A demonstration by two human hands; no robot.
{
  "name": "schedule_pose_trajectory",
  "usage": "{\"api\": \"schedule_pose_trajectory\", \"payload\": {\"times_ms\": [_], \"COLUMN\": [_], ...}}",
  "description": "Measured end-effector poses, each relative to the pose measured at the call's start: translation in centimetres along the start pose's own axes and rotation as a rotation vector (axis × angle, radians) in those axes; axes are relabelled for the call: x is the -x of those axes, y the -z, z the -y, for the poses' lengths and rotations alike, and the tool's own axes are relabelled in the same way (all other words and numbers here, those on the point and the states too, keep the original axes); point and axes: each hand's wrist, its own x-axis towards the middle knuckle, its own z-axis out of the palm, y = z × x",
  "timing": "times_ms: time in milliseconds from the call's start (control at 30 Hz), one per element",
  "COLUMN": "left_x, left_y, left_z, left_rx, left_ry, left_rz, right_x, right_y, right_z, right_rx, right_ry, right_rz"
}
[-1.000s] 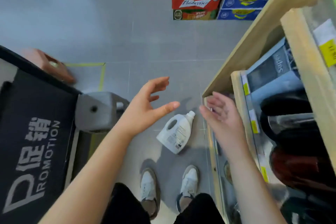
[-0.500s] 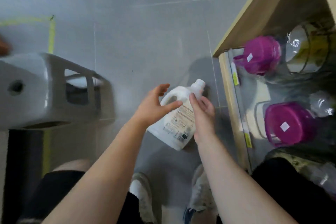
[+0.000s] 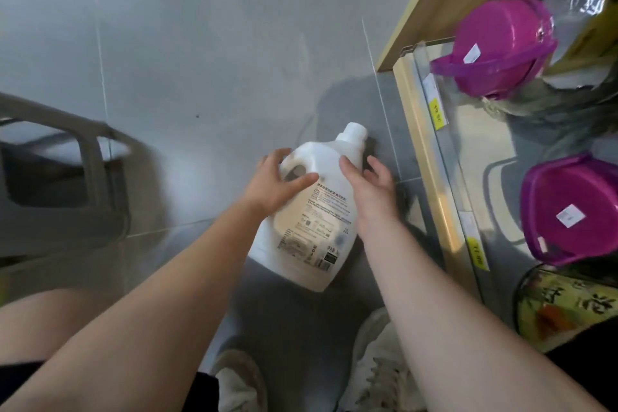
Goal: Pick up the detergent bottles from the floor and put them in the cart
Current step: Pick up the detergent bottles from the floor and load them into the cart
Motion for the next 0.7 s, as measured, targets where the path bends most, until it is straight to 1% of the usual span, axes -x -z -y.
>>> {"api": "schedule_pose_trajectory", "payload": {"times_ms": [133, 233, 367, 467, 567, 633, 700], "left_x": [-0.3, -0.3, 0.4, 1.4, 1.9, 2.1, 1.8], "left_y": [-0.7, -0.8, -0.6, 0.2, 1.4, 2.0, 2.0], "left_z": [0.6, 0.6, 1.1, 2.8, 3.9, 3.8, 3.7], "left_rx": [0.004, -0.001, -0.016, 0.049, 0.078, 0.092, 0.118], "left_ry": [0.021, 0.038, 0.078, 0.156, 0.248, 0.248, 0.232], "left_rz": [0.029, 0.042, 0.010, -0.042, -0.054, -0.066, -0.063], "right_x": [-0.3, -0.2, -1.3, -1.3, -1.4, -1.5, -1.6], "right_y": [0.7, 0.6, 0.1, -1.0, -2.1, -2.7, -2.9], "right_z": [-2.5, -3.8, -4.2, -3.7, -3.6, -3.5, -3.1], "right_rx": [0.173, 0.188, 0.244, 0.316, 0.387, 0.425, 0.491], "right_ry": [-0.104, -0.162, -0.116, -0.049, 0.013, -0.010, -0.091], "right_rz": [-0.055, -0.059, -0.001, 0.088, 0.160, 0.178, 0.200]}}
